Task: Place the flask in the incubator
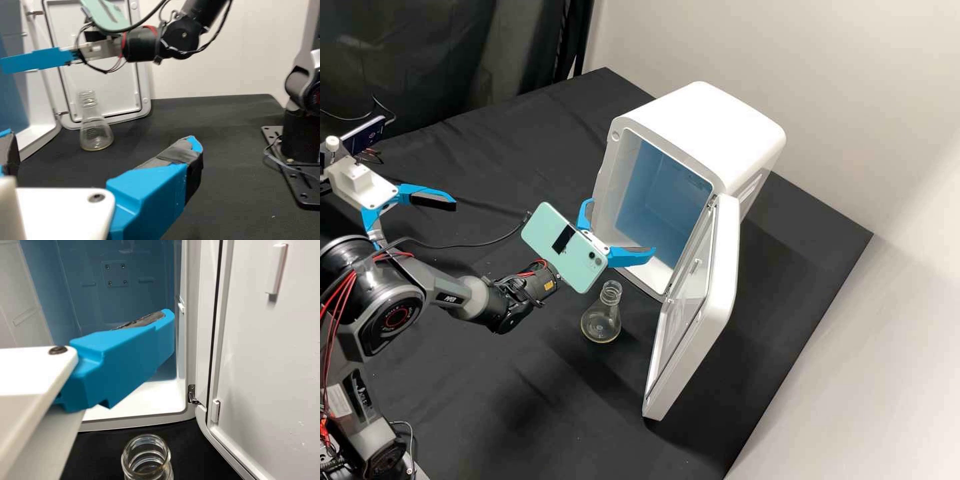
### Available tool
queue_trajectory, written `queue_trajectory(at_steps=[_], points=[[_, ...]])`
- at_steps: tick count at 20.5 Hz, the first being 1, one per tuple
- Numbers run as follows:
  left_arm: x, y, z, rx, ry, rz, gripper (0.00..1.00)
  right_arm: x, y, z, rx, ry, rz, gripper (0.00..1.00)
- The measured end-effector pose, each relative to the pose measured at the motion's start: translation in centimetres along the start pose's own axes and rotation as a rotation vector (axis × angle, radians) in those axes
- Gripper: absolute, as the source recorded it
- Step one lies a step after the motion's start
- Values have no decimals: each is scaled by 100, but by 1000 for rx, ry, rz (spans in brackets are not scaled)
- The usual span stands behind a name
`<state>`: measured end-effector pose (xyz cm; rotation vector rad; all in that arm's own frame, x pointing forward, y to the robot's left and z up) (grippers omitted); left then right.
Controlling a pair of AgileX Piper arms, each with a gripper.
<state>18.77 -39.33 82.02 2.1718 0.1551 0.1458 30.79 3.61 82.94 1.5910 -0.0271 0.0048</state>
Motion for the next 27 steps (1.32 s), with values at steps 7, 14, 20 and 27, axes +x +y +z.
queue_trajectory(at_steps=[7,14,20,27], points=[[-63,54,-164,3,49,23,100,0,0,0,0,0,0,100],[-156,106,-243,7,50,44,100,-107,-32,76,-8,6,-1,100],[-182,100,-259,6,52,40,100,-391,35,246,10,2,23,100],[-182,98,-251,-4,43,37,100,-751,62,397,0,-7,2,100]])
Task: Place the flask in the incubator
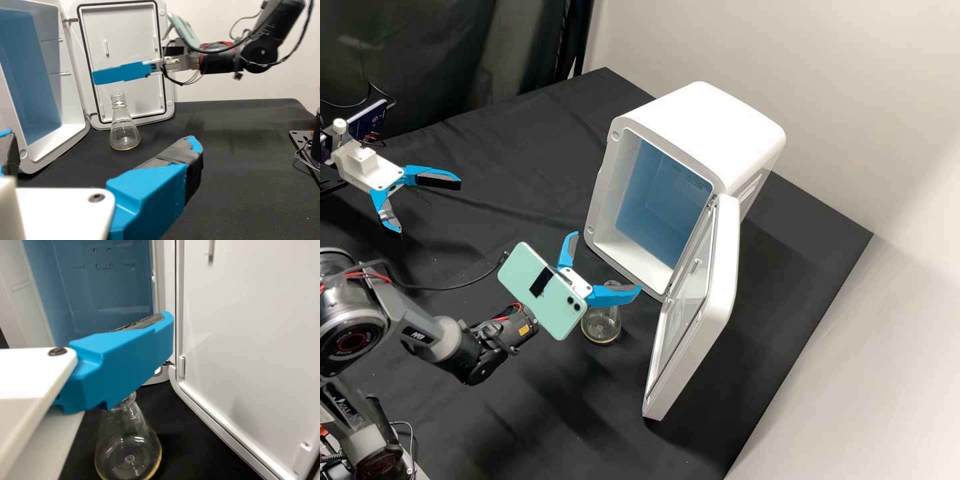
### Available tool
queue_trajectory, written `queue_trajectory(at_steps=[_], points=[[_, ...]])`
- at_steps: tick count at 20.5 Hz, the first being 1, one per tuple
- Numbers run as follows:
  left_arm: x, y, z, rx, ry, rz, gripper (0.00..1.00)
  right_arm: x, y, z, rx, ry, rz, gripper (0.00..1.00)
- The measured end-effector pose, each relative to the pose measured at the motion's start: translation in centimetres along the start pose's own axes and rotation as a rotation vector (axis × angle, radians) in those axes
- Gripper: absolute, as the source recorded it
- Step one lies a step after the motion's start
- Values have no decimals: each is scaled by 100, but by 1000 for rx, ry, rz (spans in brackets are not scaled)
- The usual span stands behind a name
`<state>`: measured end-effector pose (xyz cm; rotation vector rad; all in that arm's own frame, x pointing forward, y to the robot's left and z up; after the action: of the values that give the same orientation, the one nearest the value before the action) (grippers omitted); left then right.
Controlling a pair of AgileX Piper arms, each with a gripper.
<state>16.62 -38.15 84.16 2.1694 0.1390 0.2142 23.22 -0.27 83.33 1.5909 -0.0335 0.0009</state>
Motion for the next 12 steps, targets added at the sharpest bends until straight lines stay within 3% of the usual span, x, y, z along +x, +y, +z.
queue_trajectory(at_steps=[3,12], points=[[0,0,0,0,0,0,100,-150,26,29,-12,32,12,100],[-3,13,21,4,-11,8,100,-567,2,106,-71,61,-71,100]])
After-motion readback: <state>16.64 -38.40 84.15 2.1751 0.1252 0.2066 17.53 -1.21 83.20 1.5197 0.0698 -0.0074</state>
